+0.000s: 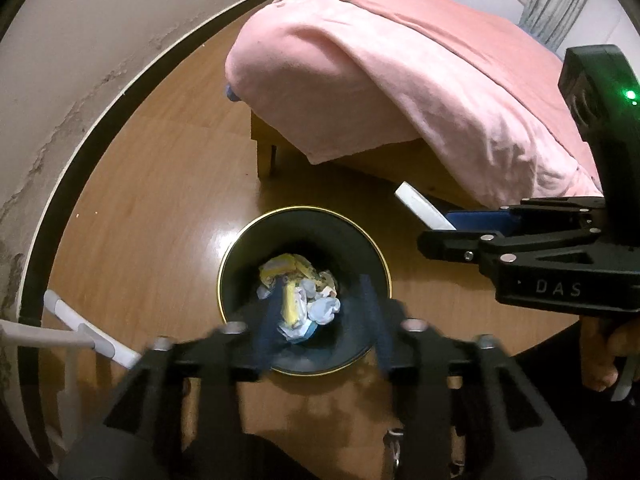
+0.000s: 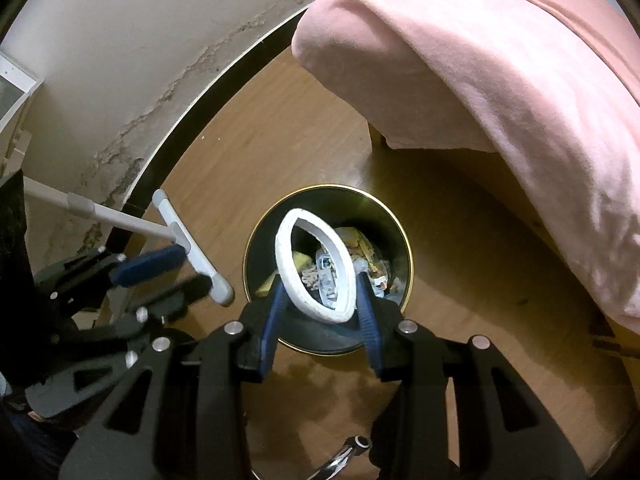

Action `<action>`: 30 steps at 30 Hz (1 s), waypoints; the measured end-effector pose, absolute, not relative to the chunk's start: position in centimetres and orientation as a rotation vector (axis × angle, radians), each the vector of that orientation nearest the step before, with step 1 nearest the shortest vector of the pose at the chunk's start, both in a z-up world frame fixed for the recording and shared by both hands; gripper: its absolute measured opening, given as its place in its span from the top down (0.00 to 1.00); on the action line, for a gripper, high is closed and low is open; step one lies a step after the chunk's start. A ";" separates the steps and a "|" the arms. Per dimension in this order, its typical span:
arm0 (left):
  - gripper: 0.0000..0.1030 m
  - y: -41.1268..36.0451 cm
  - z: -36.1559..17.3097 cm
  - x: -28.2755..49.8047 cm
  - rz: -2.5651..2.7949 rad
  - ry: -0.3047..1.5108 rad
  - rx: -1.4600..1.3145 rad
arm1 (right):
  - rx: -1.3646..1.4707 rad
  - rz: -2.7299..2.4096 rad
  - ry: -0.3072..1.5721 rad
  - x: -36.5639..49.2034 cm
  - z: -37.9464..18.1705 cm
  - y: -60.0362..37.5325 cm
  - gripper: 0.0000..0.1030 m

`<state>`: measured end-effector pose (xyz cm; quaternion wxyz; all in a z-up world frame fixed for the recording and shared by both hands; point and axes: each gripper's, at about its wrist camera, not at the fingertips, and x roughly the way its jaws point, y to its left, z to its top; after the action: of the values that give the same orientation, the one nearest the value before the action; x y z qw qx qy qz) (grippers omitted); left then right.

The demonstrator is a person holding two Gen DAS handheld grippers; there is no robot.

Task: Collect trash
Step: 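Carry both items over the black bin and open both tools to drop them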

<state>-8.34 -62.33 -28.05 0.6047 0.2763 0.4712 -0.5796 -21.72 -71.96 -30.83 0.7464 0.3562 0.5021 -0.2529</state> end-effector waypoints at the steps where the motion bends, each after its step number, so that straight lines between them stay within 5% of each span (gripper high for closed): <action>1: 0.56 -62.1 -27.9 -8.3 -1.341 1.085 0.635 | 0.780 -0.554 1.099 -21.7 -30.8 -71.9 0.65; 4: 0.56 -61.9 -27.8 -8.2 -1.341 1.091 0.629 | 0.777 -0.553 1.100 -21.5 -30.7 -71.9 0.64; 9: 0.51 -61.6 -27.4 -8.0 -1.332 1.084 0.625 | 0.772 -0.561 1.094 -21.3 -30.3 -71.8 0.43; 15: 0.25 -60.6 -26.0 -8.5 -1.308 1.047 0.628 | 0.765 -0.584 1.070 -21.3 -29.5 -71.6 0.28; 19: 0.16 -58.9 -23.0 -9.0 -1.297 0.993 0.630 | 0.752 -0.617 1.033 -22.0 -27.8 -71.4 0.22; 30: 0.11 -44.9 -8.3 -5.9 -1.133 0.743 0.545 | 0.593 -0.553 0.947 -19.5 -17.4 -64.4 0.20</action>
<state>-5.91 -44.93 -8.29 0.7449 0.2491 0.3395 -0.5175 -19.54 -64.44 -17.45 0.8119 0.2777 0.4433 -0.2591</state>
